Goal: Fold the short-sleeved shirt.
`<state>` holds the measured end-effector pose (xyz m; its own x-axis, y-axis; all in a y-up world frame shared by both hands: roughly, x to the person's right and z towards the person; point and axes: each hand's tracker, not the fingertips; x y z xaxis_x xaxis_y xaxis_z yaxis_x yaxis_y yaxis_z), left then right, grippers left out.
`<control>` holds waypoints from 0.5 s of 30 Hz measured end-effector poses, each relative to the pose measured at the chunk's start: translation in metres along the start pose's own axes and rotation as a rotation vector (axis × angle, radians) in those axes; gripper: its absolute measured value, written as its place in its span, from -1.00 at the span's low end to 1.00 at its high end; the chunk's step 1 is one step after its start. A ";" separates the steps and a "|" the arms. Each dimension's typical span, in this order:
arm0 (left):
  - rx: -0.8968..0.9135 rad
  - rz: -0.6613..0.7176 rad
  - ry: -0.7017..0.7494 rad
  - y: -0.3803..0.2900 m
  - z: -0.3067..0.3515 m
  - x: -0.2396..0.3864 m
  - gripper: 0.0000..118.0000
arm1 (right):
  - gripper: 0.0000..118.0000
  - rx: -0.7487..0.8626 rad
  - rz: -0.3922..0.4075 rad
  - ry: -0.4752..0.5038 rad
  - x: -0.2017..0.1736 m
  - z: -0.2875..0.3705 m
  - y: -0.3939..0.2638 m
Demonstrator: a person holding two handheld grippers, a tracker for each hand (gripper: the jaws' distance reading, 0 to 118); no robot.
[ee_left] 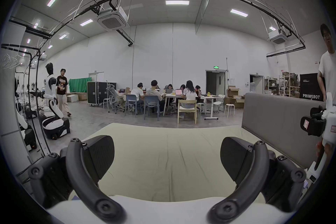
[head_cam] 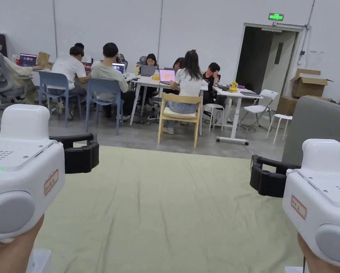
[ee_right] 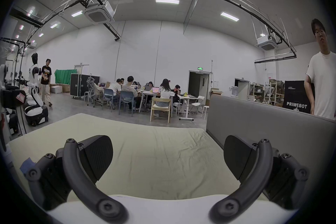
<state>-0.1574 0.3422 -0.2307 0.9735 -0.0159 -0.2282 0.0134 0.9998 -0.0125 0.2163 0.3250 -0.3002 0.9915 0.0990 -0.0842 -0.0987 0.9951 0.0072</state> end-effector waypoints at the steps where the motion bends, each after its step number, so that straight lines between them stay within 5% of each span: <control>1: 0.000 0.000 0.001 0.000 0.000 0.000 1.00 | 1.00 0.001 -0.001 0.000 0.000 0.000 0.000; 15: 0.001 0.005 -0.001 0.000 -0.001 -0.003 1.00 | 1.00 0.020 -0.009 0.018 0.002 0.004 0.001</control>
<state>-0.1608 0.3422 -0.2304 0.9739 -0.0105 -0.2268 0.0083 0.9999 -0.0105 0.2182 0.3259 -0.2967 0.9907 0.0906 -0.1018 -0.0884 0.9957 0.0263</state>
